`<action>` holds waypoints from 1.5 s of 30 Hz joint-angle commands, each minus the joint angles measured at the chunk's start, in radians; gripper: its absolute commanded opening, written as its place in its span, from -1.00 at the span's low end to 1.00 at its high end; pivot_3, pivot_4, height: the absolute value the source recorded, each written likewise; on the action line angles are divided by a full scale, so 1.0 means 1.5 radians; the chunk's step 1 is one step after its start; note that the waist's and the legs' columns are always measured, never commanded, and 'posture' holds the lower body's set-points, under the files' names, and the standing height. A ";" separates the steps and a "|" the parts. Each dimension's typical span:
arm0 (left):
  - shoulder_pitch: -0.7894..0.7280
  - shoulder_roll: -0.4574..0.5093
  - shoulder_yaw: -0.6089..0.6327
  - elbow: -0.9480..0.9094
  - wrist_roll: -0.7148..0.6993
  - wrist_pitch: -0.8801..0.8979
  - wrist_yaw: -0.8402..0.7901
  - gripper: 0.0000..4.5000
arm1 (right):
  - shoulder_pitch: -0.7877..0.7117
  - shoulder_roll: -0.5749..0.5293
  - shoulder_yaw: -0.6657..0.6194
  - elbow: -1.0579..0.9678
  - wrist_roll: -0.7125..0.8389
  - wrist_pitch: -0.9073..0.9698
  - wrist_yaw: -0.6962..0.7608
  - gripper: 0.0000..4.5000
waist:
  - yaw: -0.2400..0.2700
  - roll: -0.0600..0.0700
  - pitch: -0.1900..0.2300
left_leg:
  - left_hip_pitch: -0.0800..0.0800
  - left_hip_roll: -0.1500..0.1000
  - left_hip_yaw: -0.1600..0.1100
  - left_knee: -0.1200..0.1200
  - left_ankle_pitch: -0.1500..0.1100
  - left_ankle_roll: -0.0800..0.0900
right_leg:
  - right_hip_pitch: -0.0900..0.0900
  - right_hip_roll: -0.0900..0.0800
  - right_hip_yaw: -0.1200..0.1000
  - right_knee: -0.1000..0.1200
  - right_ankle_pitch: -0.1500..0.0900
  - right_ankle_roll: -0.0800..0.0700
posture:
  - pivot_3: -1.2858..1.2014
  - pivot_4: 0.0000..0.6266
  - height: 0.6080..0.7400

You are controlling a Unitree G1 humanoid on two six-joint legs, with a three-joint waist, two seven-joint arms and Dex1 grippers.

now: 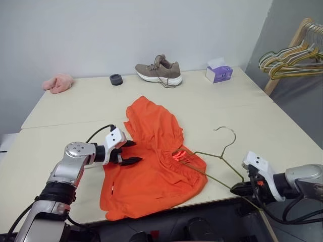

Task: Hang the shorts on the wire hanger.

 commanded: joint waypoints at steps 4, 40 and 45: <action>-0.016 -0.003 0.013 -0.014 0.001 -0.015 0.008 0.79 | -0.007 -0.003 -0.027 -0.011 0.001 -0.017 0.001 -1.00 | 0.000 0.000 0.000 | 0.000 0.000 0.000 0.000 0.000 0.000 | 0.000 0.000 0.000 0.000 0.000 0.000 | -0.23 -0.85 1.00; -0.020 -0.023 0.012 -0.063 -0.001 -0.007 0.037 0.79 | -0.254 0.105 0.031 0.298 0.239 0.330 -0.045 -1.00 | 0.002 -0.001 0.001 | 0.000 0.000 -0.001 0.000 0.000 0.000 | 0.000 0.000 -0.001 0.000 0.002 -0.003 | -0.18 -0.87 1.00; -0.018 -0.023 0.012 -0.069 -0.002 -0.006 0.042 0.79 | -0.274 0.174 0.016 0.350 0.316 0.330 -0.147 -1.00 | 0.001 -0.001 0.001 | 0.000 0.000 -0.001 0.000 0.000 0.000 | 0.000 0.001 -0.001 0.001 0.001 -0.002 | -0.18 -0.86 1.00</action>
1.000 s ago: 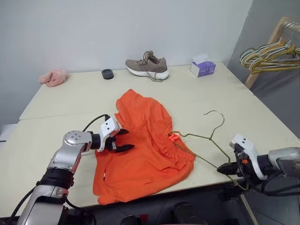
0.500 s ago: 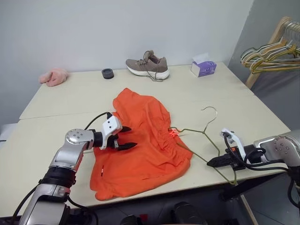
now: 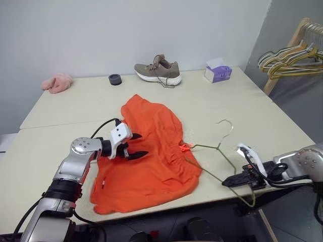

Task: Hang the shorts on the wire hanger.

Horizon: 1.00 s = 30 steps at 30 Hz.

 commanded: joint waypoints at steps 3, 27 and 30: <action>0.000 0.001 0.013 -0.029 -0.004 0.004 0.006 0.79 | -0.038 0.072 -0.035 0.077 0.119 0.005 -0.144 -1.00 | 0.002 0.000 0.000 | 0.000 -0.001 0.000 0.000 0.000 0.000 | 0.000 0.000 0.000 0.000 0.000 -0.001 | -0.18 -0.87 1.00; 0.063 -0.016 -0.011 -0.153 -0.044 0.092 -0.024 0.79 | -0.088 0.258 -0.122 0.155 0.112 0.005 -0.429 -1.00 | 0.001 0.000 0.000 | -0.001 0.000 0.000 -0.001 0.000 0.000 | -0.001 0.001 0.000 0.000 0.000 0.000 | -0.18 -0.92 1.00; 0.064 -0.010 -0.005 -0.164 -0.048 0.102 -0.025 0.79 | -0.125 0.315 -0.170 0.208 0.082 0.005 -0.463 -1.00 | -0.003 0.001 -0.001 | 0.000 -0.001 0.001 -0.001 0.000 0.000 | -0.001 0.001 0.001 0.001 0.001 -0.001 | -0.18 -0.92 1.00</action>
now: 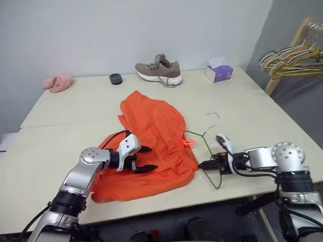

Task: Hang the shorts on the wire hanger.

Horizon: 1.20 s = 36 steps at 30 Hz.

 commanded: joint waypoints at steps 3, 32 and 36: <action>-0.009 0.013 0.022 -0.039 -0.016 0.011 0.003 0.79 | -0.071 0.067 -0.094 0.067 -0.054 -0.008 -0.064 -1.00 | 0.001 0.000 0.000 | 0.000 0.000 0.000 0.000 0.000 0.000 | 0.000 0.000 0.000 0.000 0.000 0.000 | -0.18 -0.92 1.00; -0.307 0.078 0.146 0.192 -0.039 -0.061 0.000 0.99 | -0.057 -0.149 0.358 -0.252 -0.596 -0.561 0.309 -1.00 | -0.003 0.001 0.000 | -0.001 -0.001 0.000 0.000 0.000 0.000 | -0.002 0.000 0.000 -0.001 0.001 0.002 | -0.18 -0.93 1.00; -0.343 0.102 0.097 0.284 0.028 -0.181 -0.064 0.99 | -0.056 -0.150 0.372 -0.259 -0.649 -0.598 0.337 -1.00 | -0.005 0.001 0.000 | -0.001 -0.001 -0.001 0.000 0.000 0.000 | -0.002 -0.001 0.000 0.000 0.001 0.002 | -0.18 -0.94 1.00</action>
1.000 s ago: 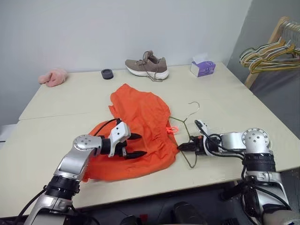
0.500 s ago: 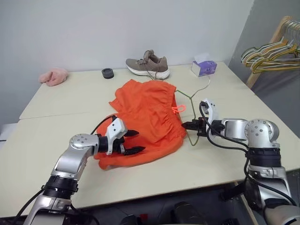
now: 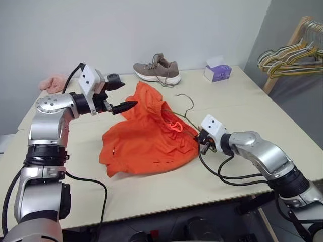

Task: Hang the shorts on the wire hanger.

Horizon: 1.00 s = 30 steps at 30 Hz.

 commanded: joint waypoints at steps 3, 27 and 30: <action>-0.066 0.017 -0.048 0.108 0.077 -0.152 -0.057 0.99 | -0.018 -0.008 0.014 -0.040 -0.073 -0.066 0.046 -1.00 | 0.000 0.000 0.000 | 0.000 0.000 0.000 0.000 0.000 0.000 | 0.000 0.000 -0.001 0.001 0.000 0.000 | -0.18 -0.94 1.00; -0.128 -0.019 -0.093 0.230 0.126 -0.252 -0.145 0.99 | -0.001 -0.001 0.000 -0.098 -0.185 -0.075 0.161 -1.00 | -0.030 0.000 0.000 | 0.000 0.000 -0.002 0.002 0.000 0.000 | 0.000 -0.001 -0.001 0.005 0.000 0.000 | -0.21 -0.93 1.00; -0.144 -0.008 -0.072 0.240 0.110 -0.227 -0.138 0.99 | 0.007 -0.005 -0.001 -0.102 -0.187 -0.057 0.166 -1.00 | -0.030 0.000 0.000 | 0.000 0.000 -0.002 0.003 0.000 0.000 | 0.000 -0.001 -0.001 0.006 0.000 0.000 | -0.21 -0.92 1.00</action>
